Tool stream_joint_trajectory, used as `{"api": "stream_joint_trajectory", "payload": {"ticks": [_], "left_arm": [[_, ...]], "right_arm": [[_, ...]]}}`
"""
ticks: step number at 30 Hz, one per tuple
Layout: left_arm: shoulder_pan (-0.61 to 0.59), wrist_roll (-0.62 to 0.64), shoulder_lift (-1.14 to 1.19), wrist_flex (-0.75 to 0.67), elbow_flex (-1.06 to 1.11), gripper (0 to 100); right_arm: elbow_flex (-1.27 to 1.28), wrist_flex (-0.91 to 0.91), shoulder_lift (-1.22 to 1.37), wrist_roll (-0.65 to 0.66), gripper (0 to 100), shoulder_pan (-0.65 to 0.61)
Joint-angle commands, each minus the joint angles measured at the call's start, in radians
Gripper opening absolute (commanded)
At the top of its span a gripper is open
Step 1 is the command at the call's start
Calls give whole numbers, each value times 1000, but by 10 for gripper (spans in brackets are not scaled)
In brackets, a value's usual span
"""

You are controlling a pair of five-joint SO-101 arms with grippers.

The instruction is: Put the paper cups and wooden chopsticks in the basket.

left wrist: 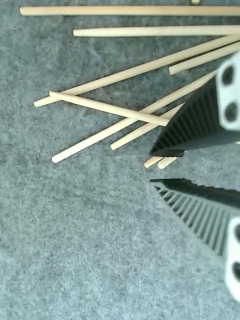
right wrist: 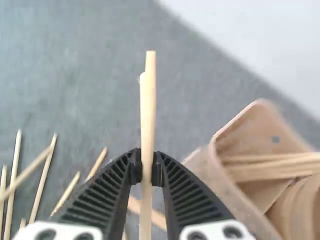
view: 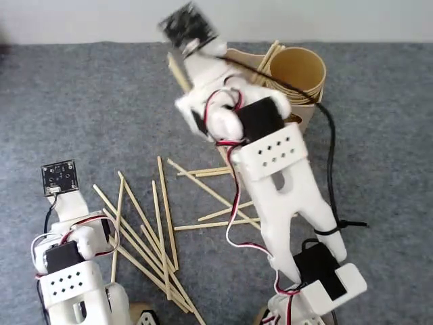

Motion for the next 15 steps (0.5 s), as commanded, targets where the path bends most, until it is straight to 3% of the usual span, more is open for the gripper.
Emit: {"api": "stream_joint_trajectory", "payload": {"ticks": [1,15], "left_arm": [[0,-18,-25,-18,-5,72],[0,-18,-25,-18,-5,72]], "right_arm": [[-101,-108,-65,-44,7,51],[-107,-542,-56,-213,7,222]]}}
